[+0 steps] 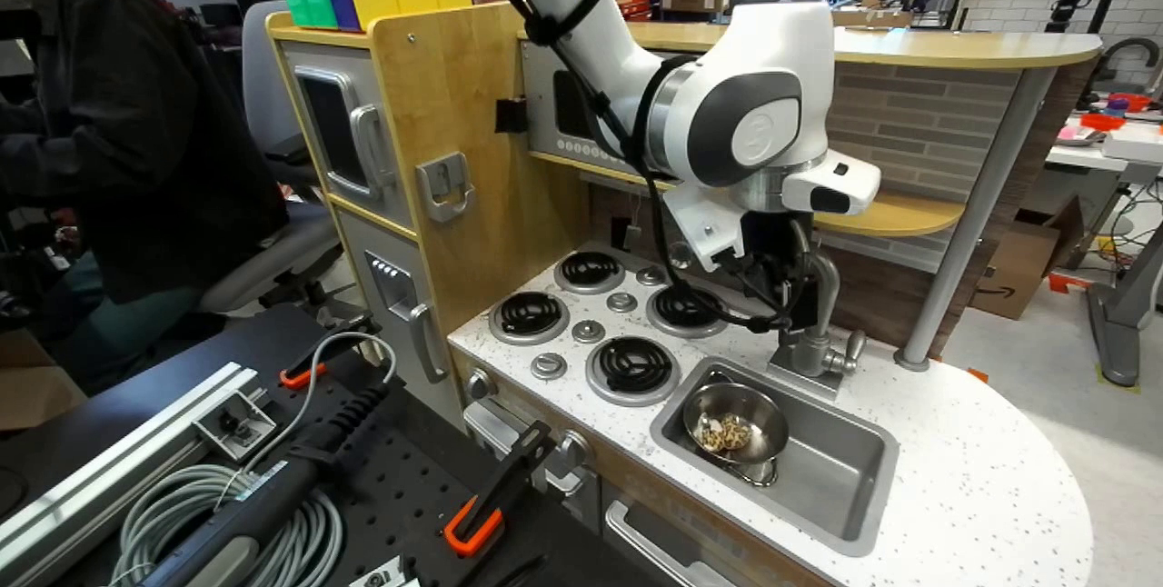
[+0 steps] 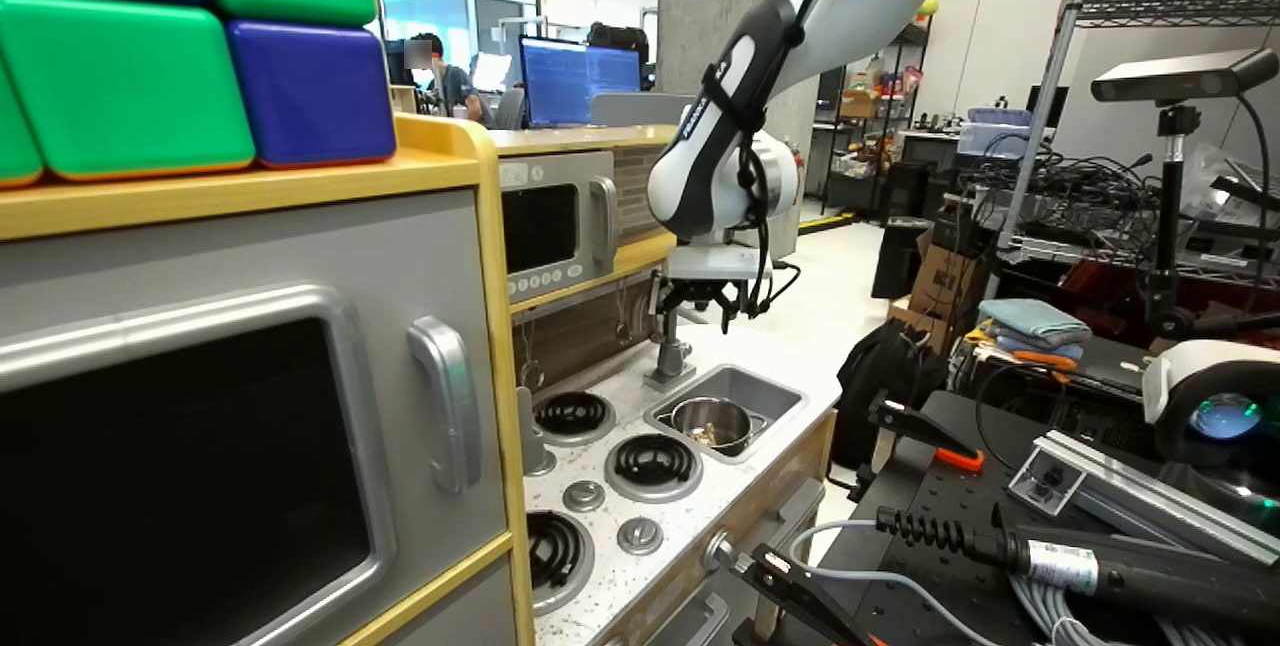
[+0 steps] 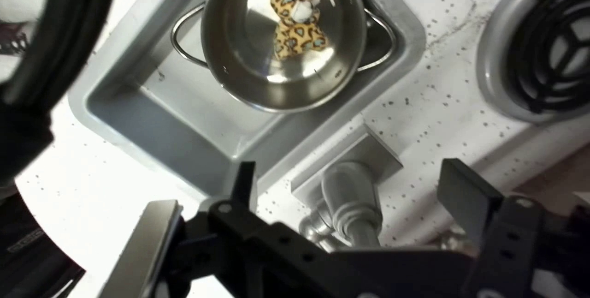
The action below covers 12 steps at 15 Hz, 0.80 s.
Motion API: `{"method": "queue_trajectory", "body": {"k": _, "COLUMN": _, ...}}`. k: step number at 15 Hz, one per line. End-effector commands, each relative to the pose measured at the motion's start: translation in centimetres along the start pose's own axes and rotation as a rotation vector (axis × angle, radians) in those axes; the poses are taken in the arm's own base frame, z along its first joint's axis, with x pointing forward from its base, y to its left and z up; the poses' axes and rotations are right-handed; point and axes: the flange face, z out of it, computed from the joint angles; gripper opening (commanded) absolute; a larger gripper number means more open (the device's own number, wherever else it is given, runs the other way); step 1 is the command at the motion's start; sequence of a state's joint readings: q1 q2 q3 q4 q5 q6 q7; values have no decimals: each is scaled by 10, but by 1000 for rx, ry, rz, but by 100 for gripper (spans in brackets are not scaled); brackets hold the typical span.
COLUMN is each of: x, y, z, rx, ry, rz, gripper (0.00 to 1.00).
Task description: Put the wire scourer in the pot
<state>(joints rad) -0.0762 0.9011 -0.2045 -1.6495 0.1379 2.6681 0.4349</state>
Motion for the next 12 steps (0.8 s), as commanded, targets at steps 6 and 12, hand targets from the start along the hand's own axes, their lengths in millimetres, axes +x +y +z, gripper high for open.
{"method": "queue_trajectory", "body": {"k": 6, "x": -36, "y": 65, "z": -134, "rx": 380, "ry": -29, "rz": -57, "gripper": 100}}
{"method": "queue_trajectory", "body": {"k": 12, "x": -24, "y": 75, "z": -142, "rx": 373, "ry": -71, "rz": -61, "gripper": 100}}
